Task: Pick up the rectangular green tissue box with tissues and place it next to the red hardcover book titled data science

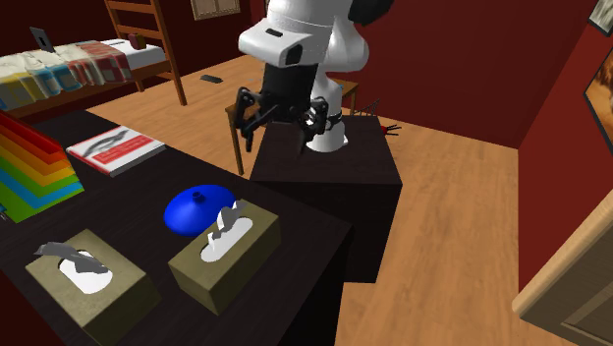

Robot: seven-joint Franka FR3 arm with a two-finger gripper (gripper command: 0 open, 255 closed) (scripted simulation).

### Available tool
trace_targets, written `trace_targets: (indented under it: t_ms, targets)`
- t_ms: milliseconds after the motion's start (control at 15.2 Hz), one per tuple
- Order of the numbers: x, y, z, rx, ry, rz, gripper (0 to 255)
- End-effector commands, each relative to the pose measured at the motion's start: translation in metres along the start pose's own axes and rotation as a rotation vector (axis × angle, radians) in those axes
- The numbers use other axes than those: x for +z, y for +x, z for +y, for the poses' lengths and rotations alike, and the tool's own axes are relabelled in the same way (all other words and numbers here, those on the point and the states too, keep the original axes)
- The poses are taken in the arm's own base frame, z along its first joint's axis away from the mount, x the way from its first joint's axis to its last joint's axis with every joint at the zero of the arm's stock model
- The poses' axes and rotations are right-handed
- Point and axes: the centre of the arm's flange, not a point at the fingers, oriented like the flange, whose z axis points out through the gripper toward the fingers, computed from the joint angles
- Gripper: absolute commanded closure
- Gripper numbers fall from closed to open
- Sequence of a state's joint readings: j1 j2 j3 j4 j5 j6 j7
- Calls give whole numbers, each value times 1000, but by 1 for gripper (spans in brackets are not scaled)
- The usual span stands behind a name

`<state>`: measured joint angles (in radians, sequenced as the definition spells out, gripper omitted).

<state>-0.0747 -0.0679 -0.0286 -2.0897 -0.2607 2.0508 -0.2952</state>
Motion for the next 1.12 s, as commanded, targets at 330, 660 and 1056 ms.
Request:
trace_targets:
  t_ms: [330,660,1056]
  targets:
    - [43,64,39,-119,-97,-32,0]
    - [72,112,65,-202,-165,-54,0]
    - [104,111,70,-202,-165,-54,0]
